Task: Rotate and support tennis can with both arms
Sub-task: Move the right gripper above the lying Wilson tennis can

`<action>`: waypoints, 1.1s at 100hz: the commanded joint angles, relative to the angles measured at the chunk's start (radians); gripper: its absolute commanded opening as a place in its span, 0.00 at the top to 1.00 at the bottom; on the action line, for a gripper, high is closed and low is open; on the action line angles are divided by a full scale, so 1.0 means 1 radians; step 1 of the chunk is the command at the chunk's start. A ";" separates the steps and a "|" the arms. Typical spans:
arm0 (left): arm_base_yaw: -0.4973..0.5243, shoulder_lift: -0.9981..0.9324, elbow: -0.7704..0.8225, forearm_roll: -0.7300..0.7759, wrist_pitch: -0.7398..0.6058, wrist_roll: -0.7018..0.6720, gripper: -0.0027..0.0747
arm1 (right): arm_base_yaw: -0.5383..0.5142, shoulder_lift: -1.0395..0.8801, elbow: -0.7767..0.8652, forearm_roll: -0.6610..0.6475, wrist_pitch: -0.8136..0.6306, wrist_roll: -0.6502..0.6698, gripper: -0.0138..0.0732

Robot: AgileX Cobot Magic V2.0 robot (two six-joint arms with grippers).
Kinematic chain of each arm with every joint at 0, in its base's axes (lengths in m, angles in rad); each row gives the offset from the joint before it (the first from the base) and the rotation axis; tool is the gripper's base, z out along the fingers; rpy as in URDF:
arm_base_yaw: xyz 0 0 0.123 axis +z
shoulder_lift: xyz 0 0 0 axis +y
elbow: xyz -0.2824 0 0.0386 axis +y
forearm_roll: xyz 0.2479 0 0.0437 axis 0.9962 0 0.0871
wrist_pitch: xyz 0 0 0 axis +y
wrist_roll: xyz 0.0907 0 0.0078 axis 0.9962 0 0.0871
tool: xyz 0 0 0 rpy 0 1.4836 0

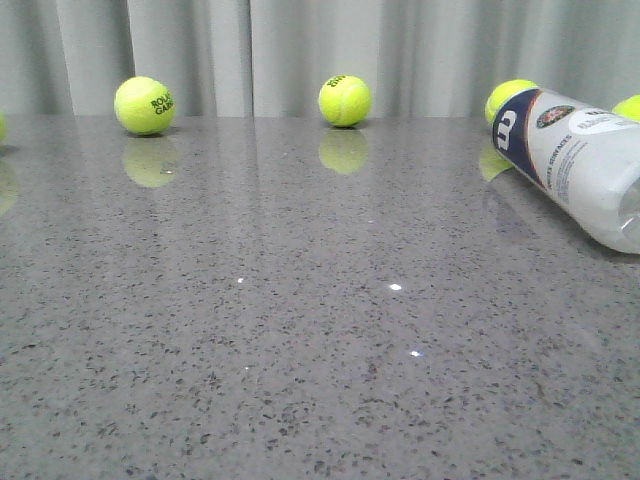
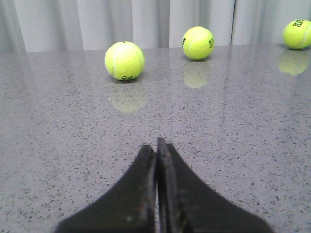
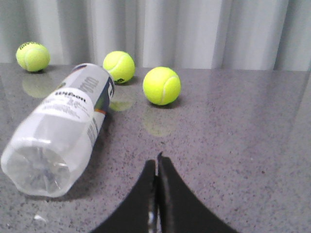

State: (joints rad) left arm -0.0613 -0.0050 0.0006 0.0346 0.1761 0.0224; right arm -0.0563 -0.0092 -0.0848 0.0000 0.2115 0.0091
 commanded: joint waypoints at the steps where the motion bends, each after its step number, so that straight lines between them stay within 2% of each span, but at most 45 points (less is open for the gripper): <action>1: 0.003 -0.031 0.044 -0.004 -0.079 -0.004 0.99 | -0.004 -0.002 -0.123 -0.009 0.028 0.000 0.91; 15: 0.003 -0.031 0.044 -0.004 -0.079 -0.004 0.99 | -0.004 0.069 -0.276 -0.009 0.230 0.000 0.91; 33: 0.003 -0.031 0.044 -0.004 -0.079 -0.004 0.99 | -0.004 0.249 -0.398 0.000 0.333 0.000 0.91; 40: 0.003 -0.031 0.044 -0.004 -0.079 -0.004 0.99 | -0.004 0.323 -0.440 0.000 0.367 0.000 0.87; 47: 0.003 -0.031 0.044 -0.004 -0.079 -0.004 0.99 | -0.004 0.397 -0.488 0.007 0.415 0.000 0.72; 61: 0.003 -0.031 0.044 -0.004 -0.079 -0.004 0.99 | -0.004 0.543 -0.593 0.016 0.510 0.000 0.19; 66: 0.003 -0.031 0.044 -0.004 -0.079 -0.004 0.99 | -0.004 0.590 -0.630 0.019 0.537 0.000 0.07; 81: 0.003 -0.031 0.044 -0.004 -0.079 -0.004 0.99 | -0.001 0.733 -0.766 0.086 0.621 -0.009 0.12; 110: 0.003 -0.031 0.044 -0.004 -0.079 -0.004 0.99 | 0.000 1.007 -1.017 0.370 0.770 -0.059 0.12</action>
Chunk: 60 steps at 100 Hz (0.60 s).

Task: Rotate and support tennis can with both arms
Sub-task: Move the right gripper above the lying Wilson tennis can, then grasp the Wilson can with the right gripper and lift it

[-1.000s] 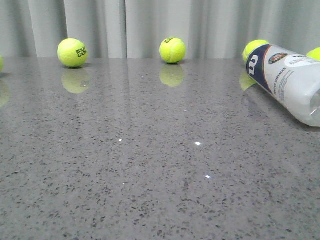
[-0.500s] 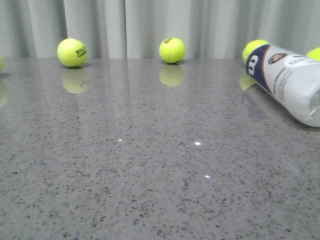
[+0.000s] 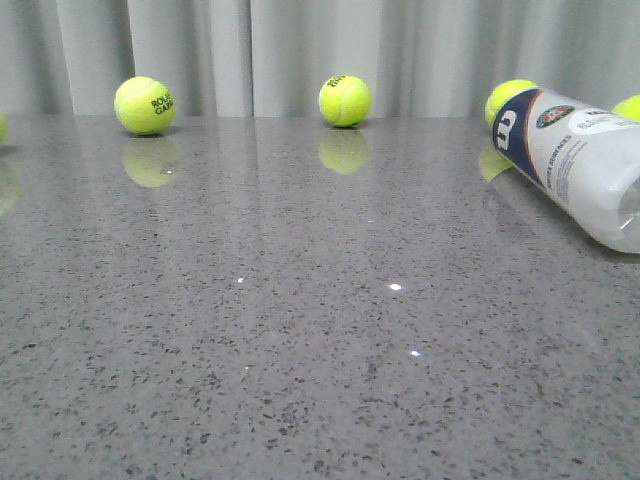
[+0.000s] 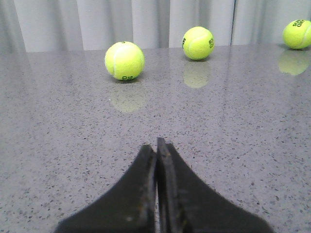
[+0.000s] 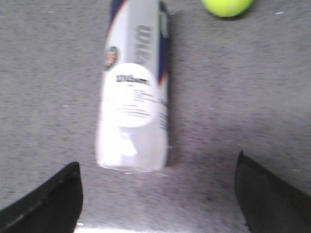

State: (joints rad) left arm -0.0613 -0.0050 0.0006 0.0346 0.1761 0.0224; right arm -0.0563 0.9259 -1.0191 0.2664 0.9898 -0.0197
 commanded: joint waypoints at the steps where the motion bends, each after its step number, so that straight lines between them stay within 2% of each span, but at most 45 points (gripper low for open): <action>1: 0.003 -0.031 0.044 -0.004 -0.079 -0.004 0.99 | 0.000 0.086 -0.092 0.110 -0.004 -0.033 0.12; 16: 0.003 -0.031 0.044 -0.004 -0.079 -0.004 0.99 | 0.000 0.233 -0.164 0.195 0.006 -0.058 0.12; 42: 0.003 -0.031 0.044 -0.004 -0.079 -0.004 0.99 | 0.002 0.472 -0.211 0.208 -0.023 -0.070 0.12; 60: 0.003 -0.031 0.044 -0.004 -0.079 -0.004 0.99 | 0.002 0.592 -0.220 0.273 -0.028 -0.125 0.12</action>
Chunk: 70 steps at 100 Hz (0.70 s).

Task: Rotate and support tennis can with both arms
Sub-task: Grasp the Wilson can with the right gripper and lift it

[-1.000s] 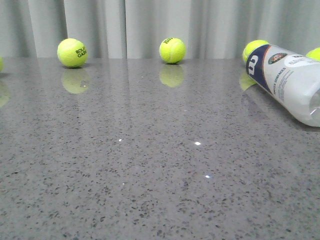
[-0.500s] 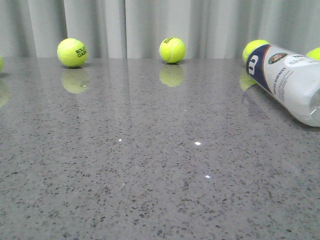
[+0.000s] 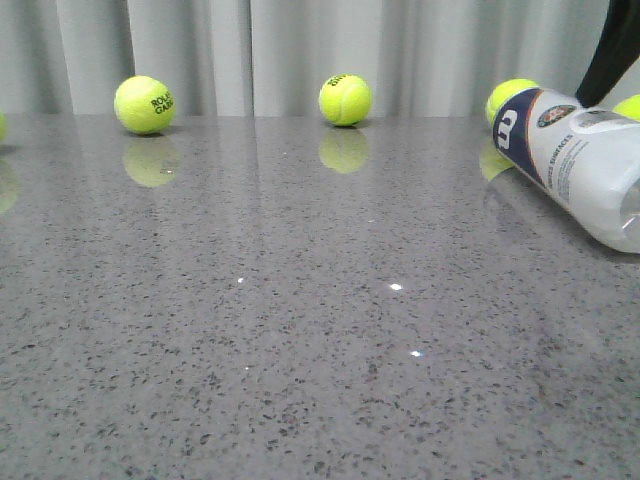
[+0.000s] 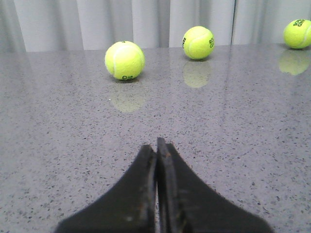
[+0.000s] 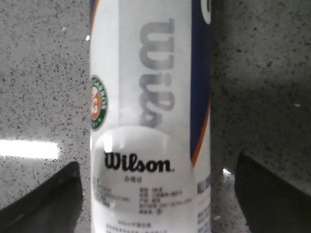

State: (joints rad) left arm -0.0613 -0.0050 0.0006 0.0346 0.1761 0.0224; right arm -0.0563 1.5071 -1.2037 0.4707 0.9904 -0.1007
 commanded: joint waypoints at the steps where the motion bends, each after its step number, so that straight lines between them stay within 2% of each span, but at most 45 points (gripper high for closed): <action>1: 0.003 -0.031 0.044 -0.004 -0.079 -0.004 0.99 | 0.002 0.014 -0.035 0.076 -0.028 -0.048 0.12; 9: 0.003 -0.031 0.044 -0.004 -0.079 -0.004 0.99 | 0.002 0.051 -0.035 0.112 -0.030 -0.085 0.12; 16: 0.003 -0.031 0.044 -0.004 -0.079 -0.004 0.99 | 0.002 0.070 -0.035 0.126 -0.032 -0.103 0.16; 38: 0.003 -0.031 0.044 -0.004 -0.079 -0.004 0.99 | 0.002 0.077 -0.047 0.126 -0.021 -0.130 0.57; 52: 0.003 -0.031 0.044 -0.004 -0.079 -0.004 0.99 | 0.035 0.076 -0.112 0.124 0.021 -0.203 0.59; 70: 0.003 -0.031 0.044 -0.004 -0.079 -0.004 0.99 | 0.182 0.077 -0.248 0.051 0.053 -0.420 0.59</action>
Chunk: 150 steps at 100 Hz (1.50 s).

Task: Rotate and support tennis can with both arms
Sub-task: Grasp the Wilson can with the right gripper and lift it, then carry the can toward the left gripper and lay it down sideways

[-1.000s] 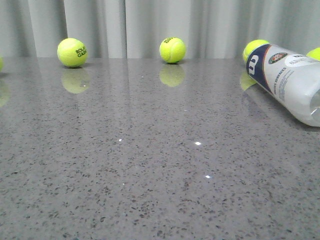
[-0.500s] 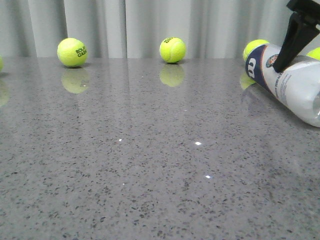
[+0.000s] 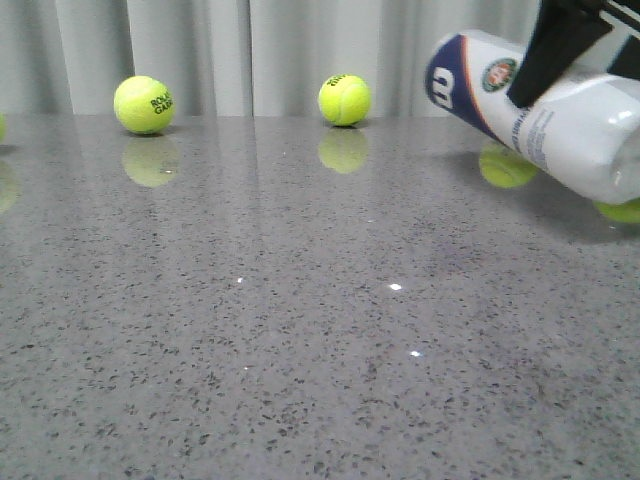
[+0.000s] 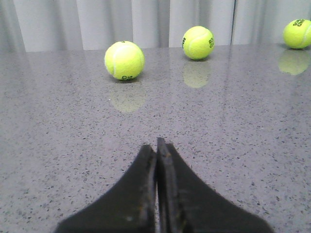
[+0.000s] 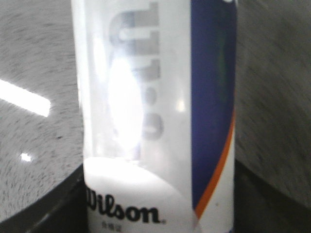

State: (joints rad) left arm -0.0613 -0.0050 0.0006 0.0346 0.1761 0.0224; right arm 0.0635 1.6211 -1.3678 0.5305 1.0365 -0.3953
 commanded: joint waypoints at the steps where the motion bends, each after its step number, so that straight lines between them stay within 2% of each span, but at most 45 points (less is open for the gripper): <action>1: 0.003 -0.031 0.044 -0.004 -0.079 -0.004 0.99 | 0.078 -0.037 -0.089 -0.020 0.008 -0.137 0.59; 18: 0.003 -0.031 0.044 -0.004 -0.079 -0.004 0.99 | 0.258 -0.035 -0.140 -0.173 -0.049 -0.477 0.59; 32: 0.003 -0.031 0.044 -0.004 -0.079 -0.004 0.99 | 0.351 -0.016 -0.140 -0.224 -0.130 -0.637 0.59; 49: 0.003 -0.031 0.044 -0.004 -0.079 -0.004 0.99 | 0.399 0.039 -0.140 -0.239 -0.116 -0.779 0.59; 79: 0.003 -0.031 0.044 -0.004 -0.079 -0.004 0.99 | 0.406 0.113 -0.140 -0.244 -0.117 -0.785 0.59; 86: 0.003 -0.031 0.044 -0.004 -0.079 -0.004 0.99 | 0.406 0.116 -0.140 -0.244 -0.119 -0.785 0.56; 93: 0.003 -0.031 0.044 -0.004 -0.079 -0.004 0.99 | 0.406 0.115 -0.140 -0.245 -0.126 -0.785 0.45; 109: 0.003 -0.031 0.044 -0.004 -0.079 -0.004 0.99 | 0.406 0.115 -0.140 -0.245 -0.134 -0.785 0.07; 116: 0.003 -0.031 0.044 -0.004 -0.079 -0.004 0.99 | 0.406 0.114 -0.140 -0.245 -0.134 -0.787 0.10; 150: 0.003 -0.031 0.044 -0.004 -0.079 -0.004 0.99 | 0.406 0.091 -0.171 -0.245 -0.119 -0.787 0.10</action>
State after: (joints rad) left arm -0.0613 -0.0050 0.0006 0.0346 0.1761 0.0224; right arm 0.4694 1.7806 -1.4917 0.2751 0.9292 -1.1716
